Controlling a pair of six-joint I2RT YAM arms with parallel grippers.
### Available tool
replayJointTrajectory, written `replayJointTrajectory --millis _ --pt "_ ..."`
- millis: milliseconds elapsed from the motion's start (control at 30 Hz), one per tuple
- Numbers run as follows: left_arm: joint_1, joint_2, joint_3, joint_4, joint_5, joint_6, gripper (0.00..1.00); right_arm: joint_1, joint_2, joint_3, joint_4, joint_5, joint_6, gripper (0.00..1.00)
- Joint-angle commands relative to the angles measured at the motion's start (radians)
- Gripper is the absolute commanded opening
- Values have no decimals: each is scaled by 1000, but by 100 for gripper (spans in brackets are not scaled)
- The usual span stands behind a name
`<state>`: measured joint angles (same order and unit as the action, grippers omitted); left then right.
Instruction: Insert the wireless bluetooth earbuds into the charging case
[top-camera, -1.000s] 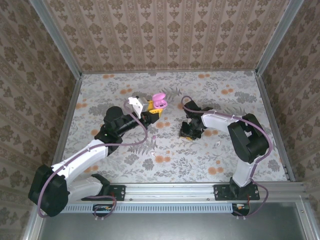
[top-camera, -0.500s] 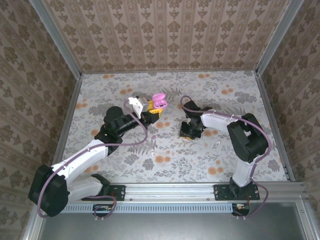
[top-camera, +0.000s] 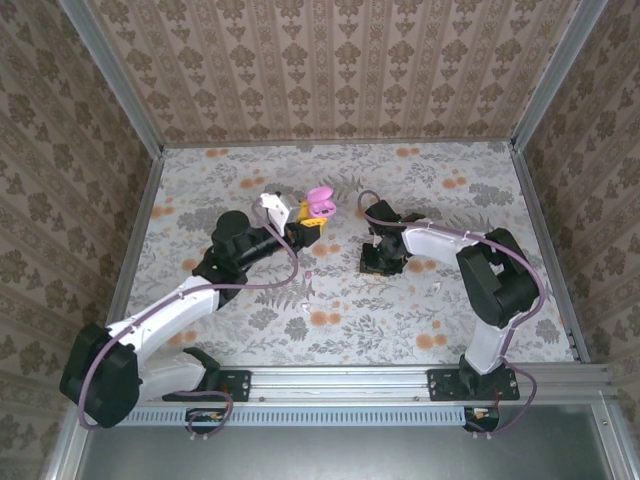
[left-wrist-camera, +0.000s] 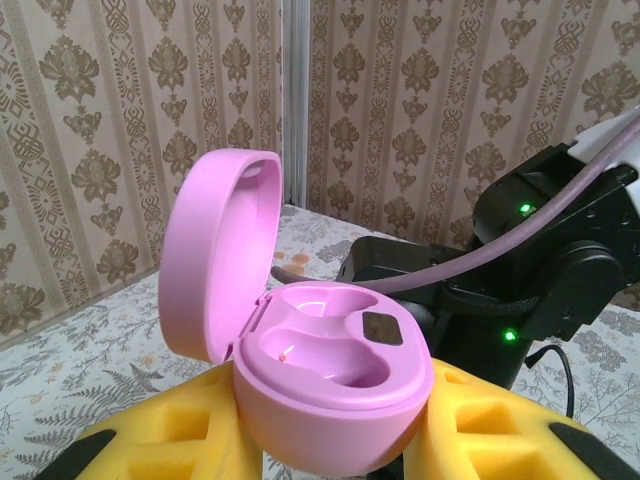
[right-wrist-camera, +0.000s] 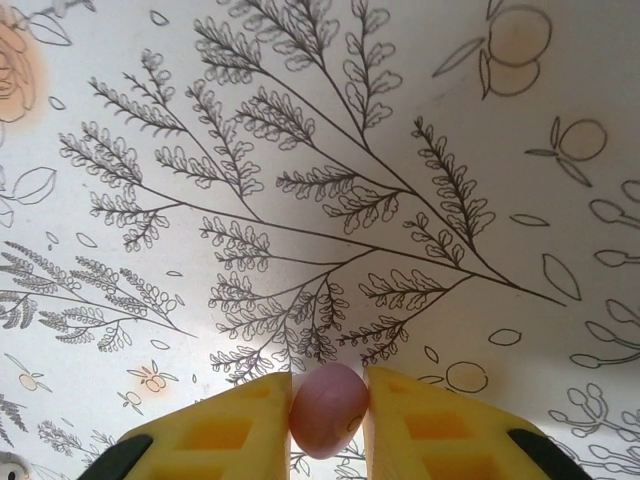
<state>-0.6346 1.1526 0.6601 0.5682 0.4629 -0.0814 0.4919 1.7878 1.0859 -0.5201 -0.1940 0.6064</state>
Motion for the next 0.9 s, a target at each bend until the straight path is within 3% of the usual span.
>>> replayJointTrajectory --millis 0,267,567,867 --pt "-2 10 40 27 3 -4 34 5 -53 19 -10 28 -58 25" --pt "-2 22 46 26 -2 -4 34 4 -88 43 -74 63 -130 26" --pt "1 68 42 12 -15 29 34 5 -285 97 -126 103 -239 26" --pt "2 138 78 4 100 81 34 10 -389 244 -171 -17 -390 25"
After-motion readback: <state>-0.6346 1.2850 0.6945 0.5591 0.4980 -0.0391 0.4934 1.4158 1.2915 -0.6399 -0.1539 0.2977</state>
